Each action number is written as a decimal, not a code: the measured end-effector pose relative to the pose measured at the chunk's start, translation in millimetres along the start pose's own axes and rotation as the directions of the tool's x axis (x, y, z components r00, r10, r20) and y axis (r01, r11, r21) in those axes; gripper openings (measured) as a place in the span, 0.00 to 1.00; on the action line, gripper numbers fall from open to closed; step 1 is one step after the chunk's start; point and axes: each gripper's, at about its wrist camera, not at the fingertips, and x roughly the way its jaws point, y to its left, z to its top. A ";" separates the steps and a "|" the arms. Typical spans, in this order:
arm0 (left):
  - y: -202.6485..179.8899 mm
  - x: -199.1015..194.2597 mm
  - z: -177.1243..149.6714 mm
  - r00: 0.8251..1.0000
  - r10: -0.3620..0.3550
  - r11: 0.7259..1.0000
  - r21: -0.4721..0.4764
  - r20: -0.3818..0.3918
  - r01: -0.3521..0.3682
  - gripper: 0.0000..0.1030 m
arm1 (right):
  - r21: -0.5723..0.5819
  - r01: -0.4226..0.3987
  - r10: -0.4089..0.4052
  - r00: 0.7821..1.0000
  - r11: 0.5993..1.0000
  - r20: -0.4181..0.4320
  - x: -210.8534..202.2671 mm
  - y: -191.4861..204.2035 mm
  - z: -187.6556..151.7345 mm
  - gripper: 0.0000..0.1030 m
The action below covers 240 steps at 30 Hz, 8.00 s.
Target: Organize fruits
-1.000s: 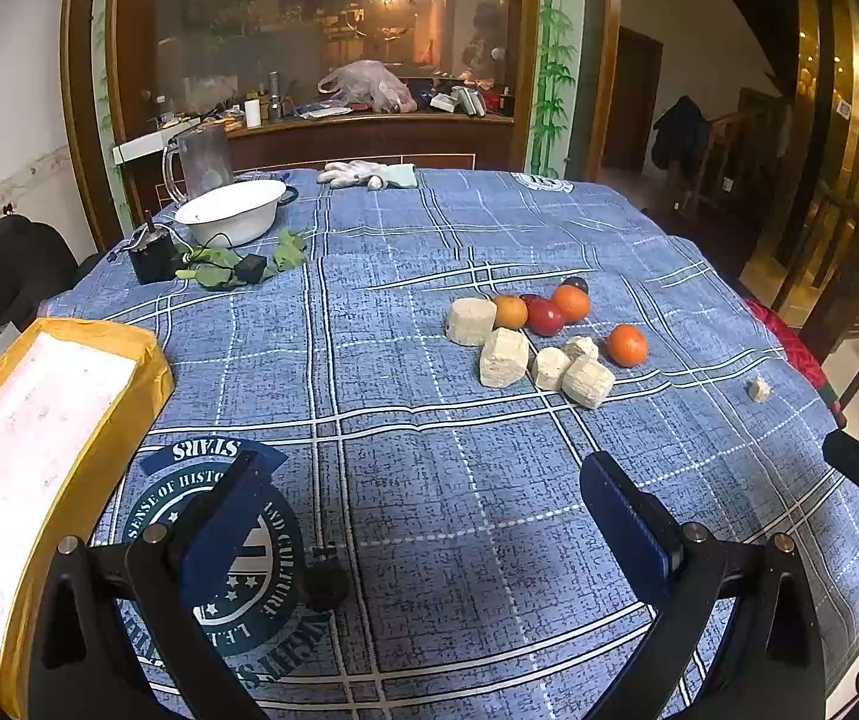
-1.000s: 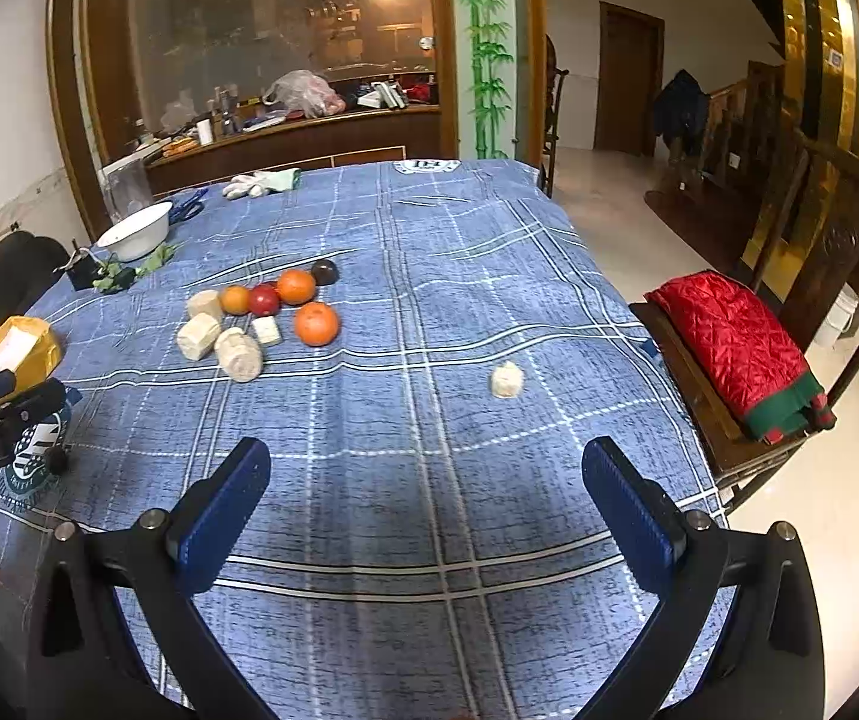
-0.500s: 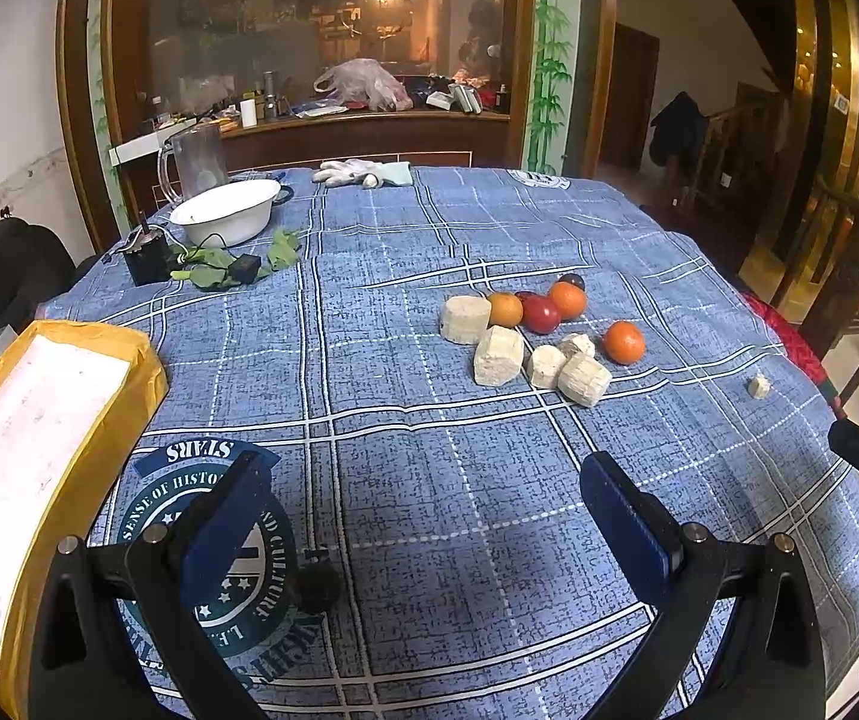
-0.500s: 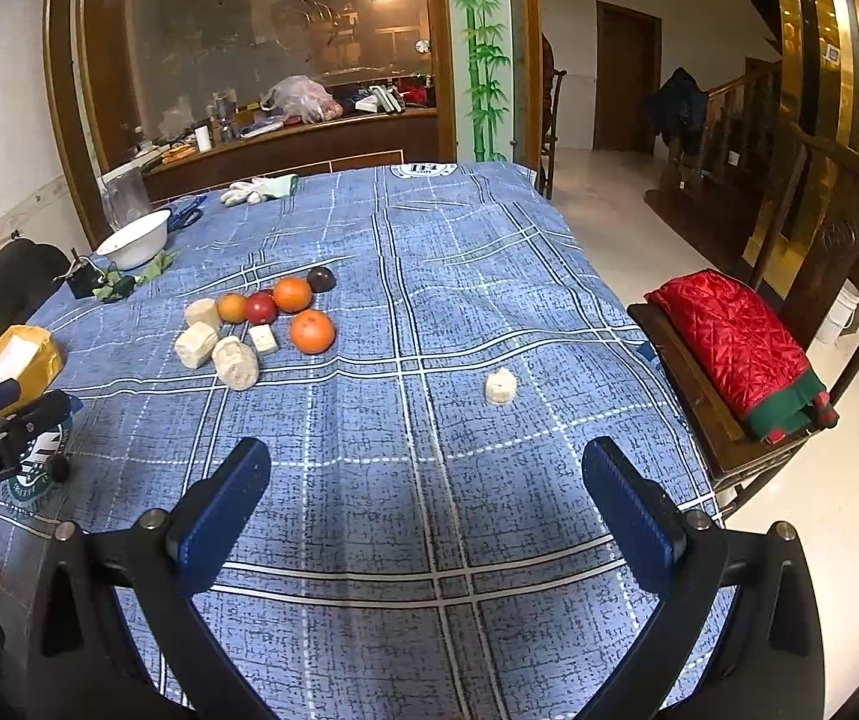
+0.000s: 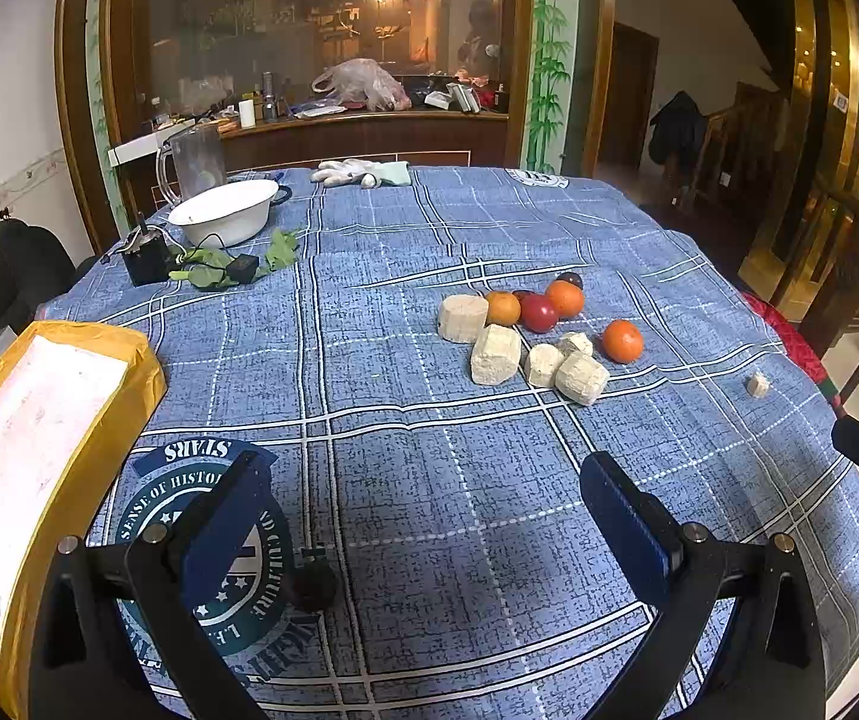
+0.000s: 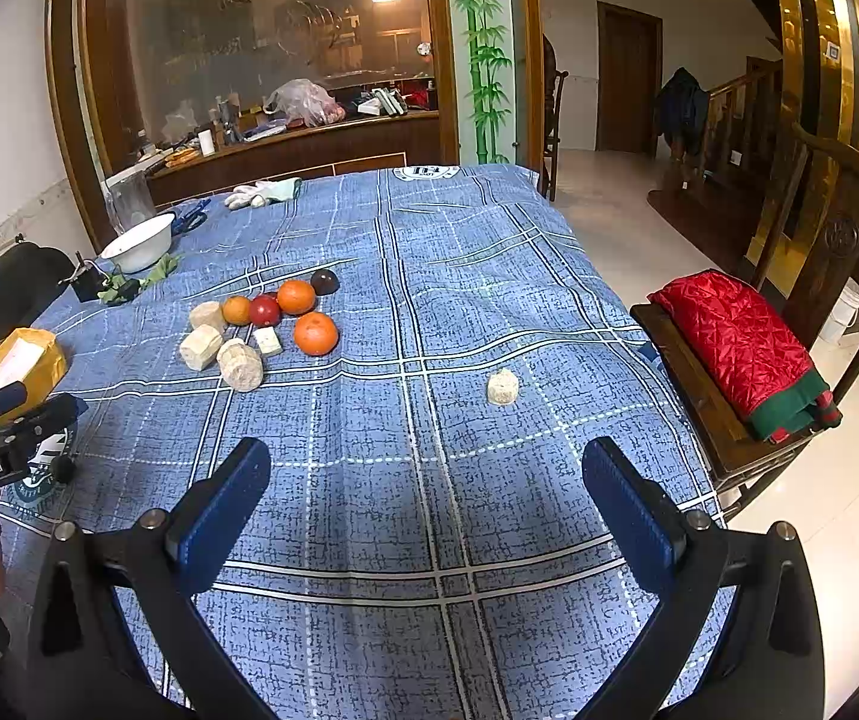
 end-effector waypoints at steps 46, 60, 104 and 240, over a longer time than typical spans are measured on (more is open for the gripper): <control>-1.3 9.0 -1.9 1.000 -0.001 1.000 0.001 -0.019 0.001 1.00 | -0.009 0.000 0.000 1.000 1.000 -0.021 12.0 -1.5 -0.4 1.00; -19.1 42.9 4.4 0.993 -0.056 0.997 0.040 -0.101 0.060 0.86 | -0.006 0.028 -0.029 0.973 1.000 -0.228 112.2 -30.2 20.3 0.53; 43.9 -11.2 -1.0 0.999 0.037 0.994 -0.106 -0.025 -0.039 0.34 | -0.119 -0.298 0.284 0.951 0.947 -0.124 62.2 107.4 14.5 0.21; -24.5 113.5 31.3 0.988 -0.078 0.993 0.076 -0.133 0.089 0.30 | -0.103 -0.184 0.162 0.968 0.978 -0.190 173.7 74.5 57.9 0.35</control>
